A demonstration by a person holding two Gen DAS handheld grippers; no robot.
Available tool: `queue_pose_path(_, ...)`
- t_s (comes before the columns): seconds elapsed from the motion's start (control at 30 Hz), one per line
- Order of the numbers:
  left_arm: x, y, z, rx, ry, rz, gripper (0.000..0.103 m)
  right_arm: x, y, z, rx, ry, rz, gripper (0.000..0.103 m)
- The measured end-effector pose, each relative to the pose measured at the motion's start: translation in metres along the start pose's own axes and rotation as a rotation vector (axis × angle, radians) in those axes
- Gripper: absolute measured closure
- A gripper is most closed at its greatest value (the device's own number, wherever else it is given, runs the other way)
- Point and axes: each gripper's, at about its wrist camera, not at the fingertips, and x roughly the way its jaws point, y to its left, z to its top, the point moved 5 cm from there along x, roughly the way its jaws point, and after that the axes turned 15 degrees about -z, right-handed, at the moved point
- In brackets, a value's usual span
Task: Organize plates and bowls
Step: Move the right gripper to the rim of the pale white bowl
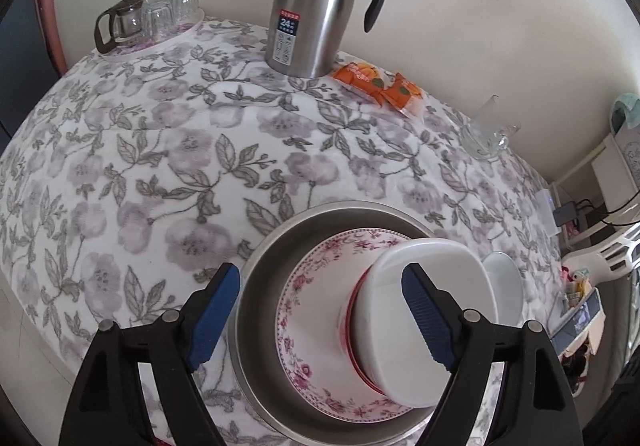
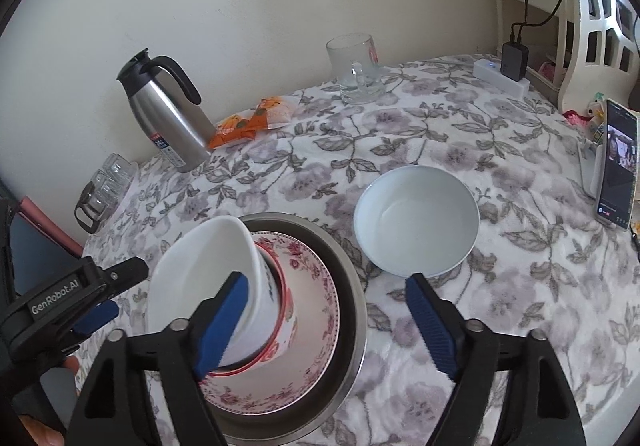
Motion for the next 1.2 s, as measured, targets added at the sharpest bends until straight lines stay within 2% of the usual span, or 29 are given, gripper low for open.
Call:
queue_pose_path(0.13, 0.0, -0.002, -0.001, 0.006, -0.013, 0.027, 0.01, 0.003, -0.006, 0.0, 0.0, 0.004, -0.018, 0.009)
queue_pose_path(0.2, -0.001, -0.006, -0.001, 0.014, -0.023, 0.036, 0.009, 0.005, -0.01, 0.001, 0.006, 0.009, -0.037, 0.002)
queue_pose_path(0.4, -0.002, -0.018, -0.003, 0.048, -0.038, 0.049, 0.009, 0.007, -0.026, 0.004, 0.027, 0.005, -0.054, 0.002)
queue_pose_path(0.67, -0.008, -0.041, -0.006, 0.068, -0.079, 0.023, 0.004, 0.01, -0.047, 0.006, 0.046, 0.002, -0.068, 0.0)
queue_pose_path(0.93, -0.016, -0.091, -0.008, 0.177, -0.137, -0.046, 0.003, 0.014, -0.075, 0.01, 0.097, 0.01, -0.068, 0.0)
queue_pose_path(1.07, -0.016, -0.115, -0.009, 0.207, -0.152, -0.116, 0.003, 0.017, -0.106, 0.014, 0.18, 0.012, -0.097, 0.0)
queue_pose_path(1.2, -0.009, -0.141, -0.011, 0.248, -0.12, -0.188, 0.003, 0.021, -0.13, 0.017, 0.244, 0.022, -0.11, 0.0)
